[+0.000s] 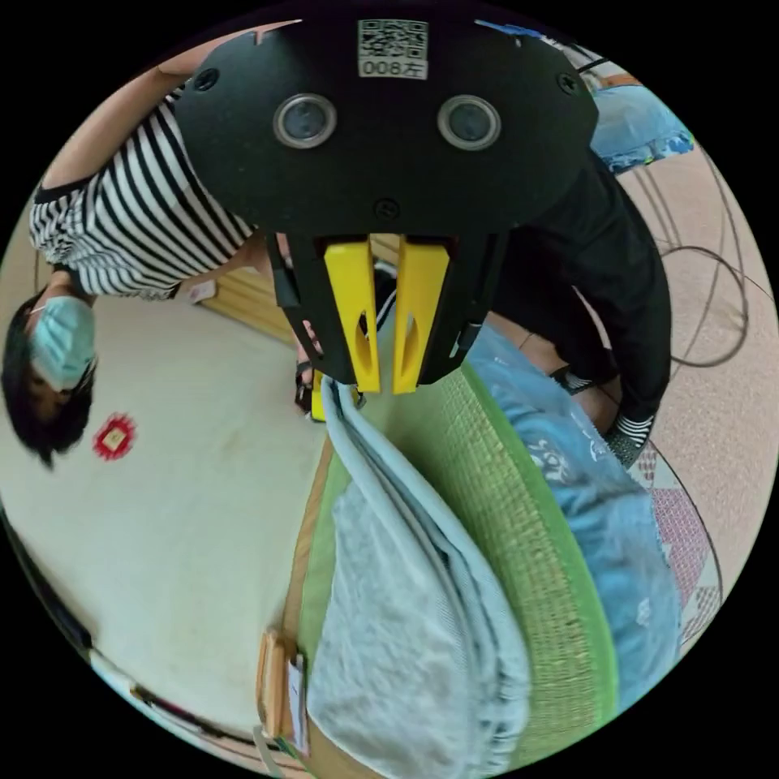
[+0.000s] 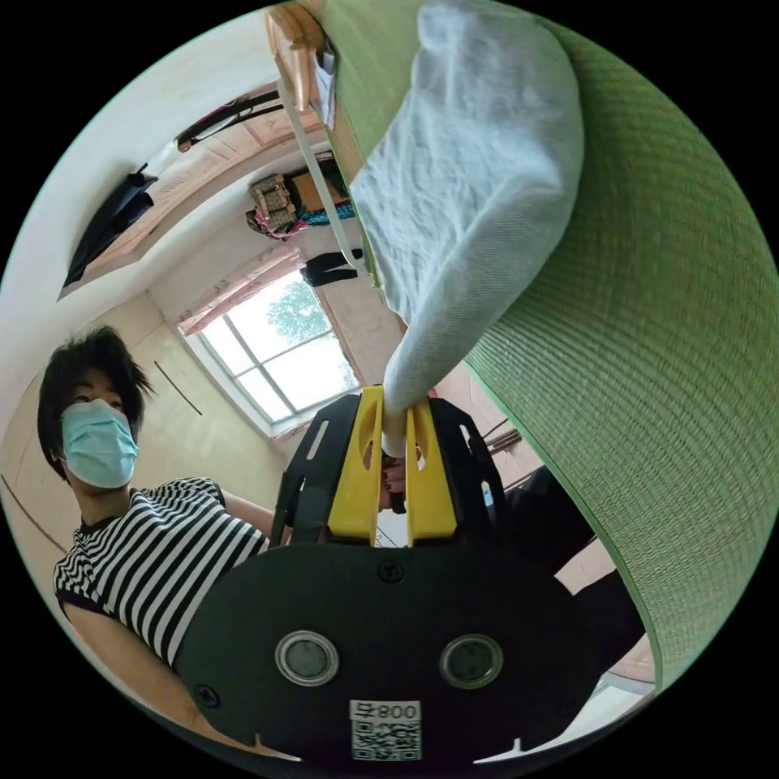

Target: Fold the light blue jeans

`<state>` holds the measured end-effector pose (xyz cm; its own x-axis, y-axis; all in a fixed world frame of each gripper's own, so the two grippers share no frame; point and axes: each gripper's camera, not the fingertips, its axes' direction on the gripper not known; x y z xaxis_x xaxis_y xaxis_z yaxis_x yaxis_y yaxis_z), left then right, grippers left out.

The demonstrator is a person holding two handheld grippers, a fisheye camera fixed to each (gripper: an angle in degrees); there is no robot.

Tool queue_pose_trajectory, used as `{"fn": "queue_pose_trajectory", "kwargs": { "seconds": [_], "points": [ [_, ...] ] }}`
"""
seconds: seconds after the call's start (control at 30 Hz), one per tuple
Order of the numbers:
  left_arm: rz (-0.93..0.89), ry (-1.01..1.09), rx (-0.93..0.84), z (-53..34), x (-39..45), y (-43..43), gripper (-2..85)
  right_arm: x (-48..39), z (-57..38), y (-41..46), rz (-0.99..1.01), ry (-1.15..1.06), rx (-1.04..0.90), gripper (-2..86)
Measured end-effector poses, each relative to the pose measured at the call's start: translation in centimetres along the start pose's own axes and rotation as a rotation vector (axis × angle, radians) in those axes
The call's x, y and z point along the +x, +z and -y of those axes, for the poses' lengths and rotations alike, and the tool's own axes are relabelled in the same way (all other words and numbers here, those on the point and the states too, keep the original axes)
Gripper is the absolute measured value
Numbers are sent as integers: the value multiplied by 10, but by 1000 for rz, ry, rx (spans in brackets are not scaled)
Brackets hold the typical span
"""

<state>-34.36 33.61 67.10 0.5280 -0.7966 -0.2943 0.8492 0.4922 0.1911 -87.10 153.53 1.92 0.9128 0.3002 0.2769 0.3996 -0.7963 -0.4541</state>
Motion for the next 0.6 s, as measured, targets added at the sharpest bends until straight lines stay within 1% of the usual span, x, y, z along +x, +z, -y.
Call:
{"fn": "queue_pose_trajectory", "kwargs": {
  "seconds": [0.07, 0.27, 0.37, 0.6],
  "points": [
    [-133, -50, 107, 0, -16, -25, 67, -6, 8, 2, 10, -23, 3, 18],
    [-295, -135, 366, 1, -41, -82, 117, -10, 24, 6, 31, -49, 12, 11],
    [-352, -148, 464, 2, -44, -105, 135, -9, 32, 9, 20, -61, 12, 10],
    [-426, -189, 561, -19, -42, -154, 151, 8, 48, 15, 16, -74, 18, 11]
  ]
}}
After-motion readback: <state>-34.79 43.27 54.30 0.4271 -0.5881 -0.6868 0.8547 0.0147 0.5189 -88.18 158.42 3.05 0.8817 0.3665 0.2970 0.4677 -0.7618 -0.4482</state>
